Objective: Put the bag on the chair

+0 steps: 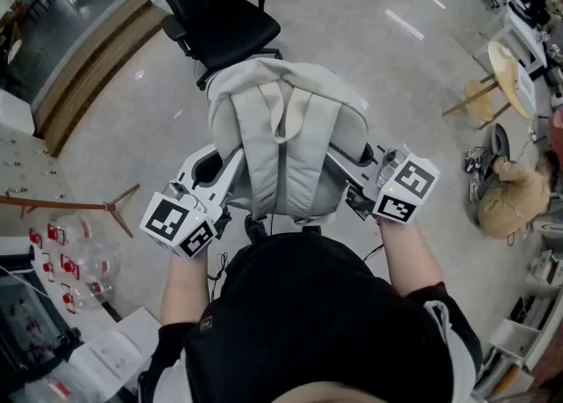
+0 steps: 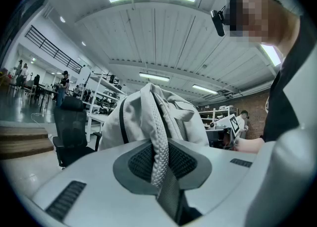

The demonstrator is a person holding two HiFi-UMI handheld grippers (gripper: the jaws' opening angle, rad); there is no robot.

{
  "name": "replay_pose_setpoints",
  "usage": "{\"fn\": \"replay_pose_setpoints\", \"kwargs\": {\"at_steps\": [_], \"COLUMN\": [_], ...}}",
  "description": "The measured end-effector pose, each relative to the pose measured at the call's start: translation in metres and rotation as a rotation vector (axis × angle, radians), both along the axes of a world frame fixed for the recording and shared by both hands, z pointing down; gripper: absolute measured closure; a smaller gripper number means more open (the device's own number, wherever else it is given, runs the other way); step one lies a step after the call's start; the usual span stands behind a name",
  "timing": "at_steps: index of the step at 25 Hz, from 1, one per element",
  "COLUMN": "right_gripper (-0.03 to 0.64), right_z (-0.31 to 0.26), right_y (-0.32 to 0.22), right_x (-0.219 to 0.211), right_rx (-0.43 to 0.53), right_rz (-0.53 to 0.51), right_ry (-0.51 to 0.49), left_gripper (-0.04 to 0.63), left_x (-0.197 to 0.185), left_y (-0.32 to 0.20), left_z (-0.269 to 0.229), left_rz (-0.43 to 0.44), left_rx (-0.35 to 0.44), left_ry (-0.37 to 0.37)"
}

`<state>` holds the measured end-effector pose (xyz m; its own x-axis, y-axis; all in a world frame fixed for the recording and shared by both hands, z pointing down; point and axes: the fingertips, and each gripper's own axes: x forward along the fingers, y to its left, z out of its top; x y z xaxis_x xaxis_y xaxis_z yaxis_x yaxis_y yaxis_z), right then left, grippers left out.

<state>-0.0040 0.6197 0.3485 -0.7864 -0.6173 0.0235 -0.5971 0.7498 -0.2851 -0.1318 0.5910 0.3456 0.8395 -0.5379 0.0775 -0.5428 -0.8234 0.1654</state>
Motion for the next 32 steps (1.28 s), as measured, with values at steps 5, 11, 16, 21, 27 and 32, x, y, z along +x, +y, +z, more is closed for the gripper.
{"fn": "replay_pose_setpoints", "kwargs": {"at_steps": [5,11,16,21,27,32], "right_gripper": [0.555,0.555,0.554,0.554,0.553,0.552], "right_z": [0.011,0.019,0.015,0.018,0.03,0.034], "right_y": [0.003,0.009,0.022,0.031,0.021,0.009], "right_x": [-0.003,-0.005,0.004,0.01,-0.015,-0.068], "right_rx": [-0.036,-0.044,-0.022,-0.039,-0.087,-0.104], "right_rz": [-0.004,-0.016,-0.041,-0.076,-0.121,-0.15], "right_ry": [-0.002,-0.007,0.0,-0.007,0.014,0.042], "left_gripper": [0.529,0.529,0.529,0.529,0.529,0.529], "left_x": [-0.003,-0.005,0.004,0.009,-0.018,-0.071], "left_y": [0.004,0.011,0.024,0.033,0.029,0.021], "left_z": [0.011,0.019,0.017,0.02,0.036,0.045], "left_rz": [-0.008,-0.019,-0.037,-0.074,-0.117,-0.137], "left_rx": [-0.034,-0.051,-0.059,-0.077,-0.123,-0.15], "left_ry": [-0.01,-0.011,0.001,0.008,0.038,0.057]}}
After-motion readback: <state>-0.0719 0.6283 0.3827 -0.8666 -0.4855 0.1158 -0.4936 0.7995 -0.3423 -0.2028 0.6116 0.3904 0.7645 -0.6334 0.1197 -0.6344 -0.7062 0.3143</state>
